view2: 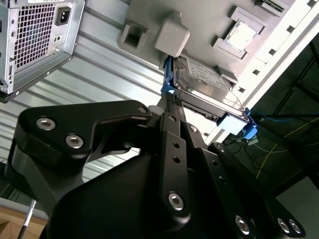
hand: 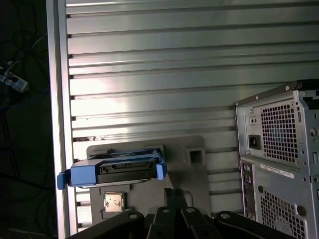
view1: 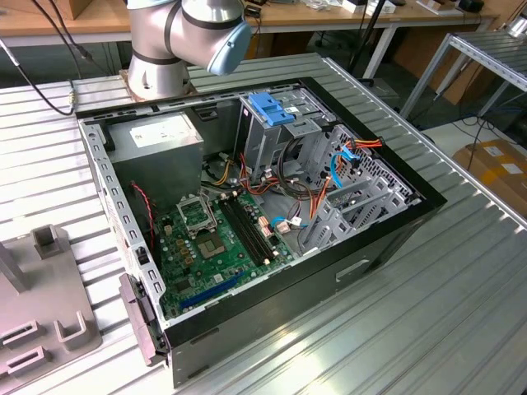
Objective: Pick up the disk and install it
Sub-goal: 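Reach for the disk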
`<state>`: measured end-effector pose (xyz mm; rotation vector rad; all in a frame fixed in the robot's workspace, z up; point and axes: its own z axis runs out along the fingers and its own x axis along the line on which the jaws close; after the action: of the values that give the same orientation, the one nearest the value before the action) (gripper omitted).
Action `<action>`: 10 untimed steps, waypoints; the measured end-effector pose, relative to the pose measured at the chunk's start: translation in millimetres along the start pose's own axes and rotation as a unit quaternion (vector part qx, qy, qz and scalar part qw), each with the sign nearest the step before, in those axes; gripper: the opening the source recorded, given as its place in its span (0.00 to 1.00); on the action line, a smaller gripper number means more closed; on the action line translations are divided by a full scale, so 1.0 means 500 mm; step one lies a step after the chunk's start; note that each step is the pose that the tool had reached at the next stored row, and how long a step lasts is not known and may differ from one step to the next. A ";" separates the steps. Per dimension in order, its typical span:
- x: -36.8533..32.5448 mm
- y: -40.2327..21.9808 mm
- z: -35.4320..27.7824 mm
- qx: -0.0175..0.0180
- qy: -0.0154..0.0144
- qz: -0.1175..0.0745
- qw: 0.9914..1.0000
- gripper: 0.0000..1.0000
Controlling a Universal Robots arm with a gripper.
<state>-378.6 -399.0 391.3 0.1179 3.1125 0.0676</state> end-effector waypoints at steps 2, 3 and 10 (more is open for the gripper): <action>0.000 0.000 0.000 0.000 0.000 0.000 1.000 0.11; 0.000 0.000 0.000 0.000 0.000 0.000 1.000 0.11; 0.001 0.012 0.001 0.000 0.000 0.000 1.000 0.11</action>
<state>-378.7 -392.8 391.3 0.1180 3.1125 0.0676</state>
